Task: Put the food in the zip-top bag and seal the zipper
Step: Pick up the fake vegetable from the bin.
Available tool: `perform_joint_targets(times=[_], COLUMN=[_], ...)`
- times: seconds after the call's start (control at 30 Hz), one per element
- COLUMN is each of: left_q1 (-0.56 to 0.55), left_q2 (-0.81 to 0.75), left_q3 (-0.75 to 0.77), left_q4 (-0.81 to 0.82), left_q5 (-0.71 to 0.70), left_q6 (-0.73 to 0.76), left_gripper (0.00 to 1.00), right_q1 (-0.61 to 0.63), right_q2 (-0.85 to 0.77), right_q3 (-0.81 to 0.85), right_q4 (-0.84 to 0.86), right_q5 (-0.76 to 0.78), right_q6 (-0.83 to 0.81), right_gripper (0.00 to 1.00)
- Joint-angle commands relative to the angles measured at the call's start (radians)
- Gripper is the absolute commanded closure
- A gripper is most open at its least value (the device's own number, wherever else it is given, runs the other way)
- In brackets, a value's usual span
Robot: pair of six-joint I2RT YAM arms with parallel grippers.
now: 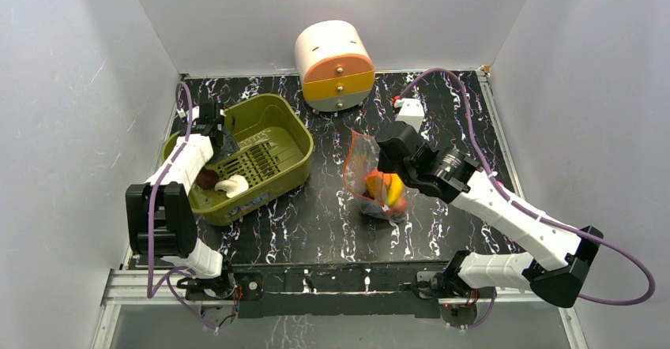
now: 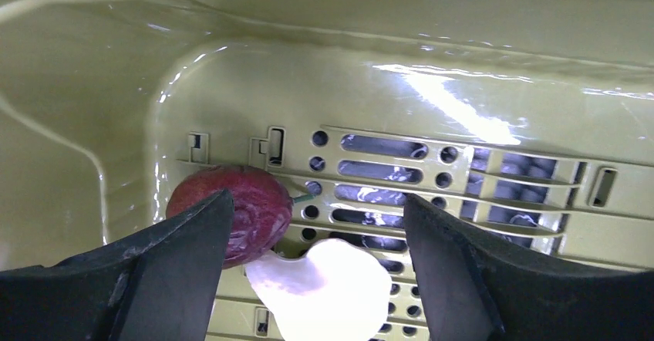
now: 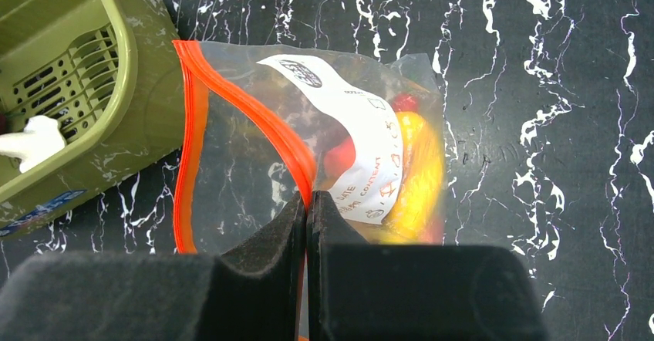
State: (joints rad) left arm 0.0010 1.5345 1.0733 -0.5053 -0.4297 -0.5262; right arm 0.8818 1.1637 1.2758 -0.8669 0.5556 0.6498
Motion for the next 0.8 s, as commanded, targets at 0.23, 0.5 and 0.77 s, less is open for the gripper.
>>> perform_joint_targets(times=[0.23, 0.5, 0.77], left_q1=[0.012, 0.035, 0.061], left_q2=[-0.043, -0.071, -0.070], left_q3=[0.090, 0.055, -0.053], left_q4=[-0.194, -0.254, -0.173], left_q5=[-0.062, -0.058, -0.042], left_q6=[-0.023, -0.031, 0.017], left_gripper=[0.17, 0.18, 0.18], right_q1=[0.002, 0.002, 0.002], right_q2=[-0.003, -0.013, -0.028], right_q3=[0.030, 0.023, 0.020], right_q4=[0.048, 0.054, 0.056], right_q5=[0.008, 0.018, 0.022], right_q6=[-0.029, -0.026, -0.020], right_gripper=[1.00, 1.00, 1.00])
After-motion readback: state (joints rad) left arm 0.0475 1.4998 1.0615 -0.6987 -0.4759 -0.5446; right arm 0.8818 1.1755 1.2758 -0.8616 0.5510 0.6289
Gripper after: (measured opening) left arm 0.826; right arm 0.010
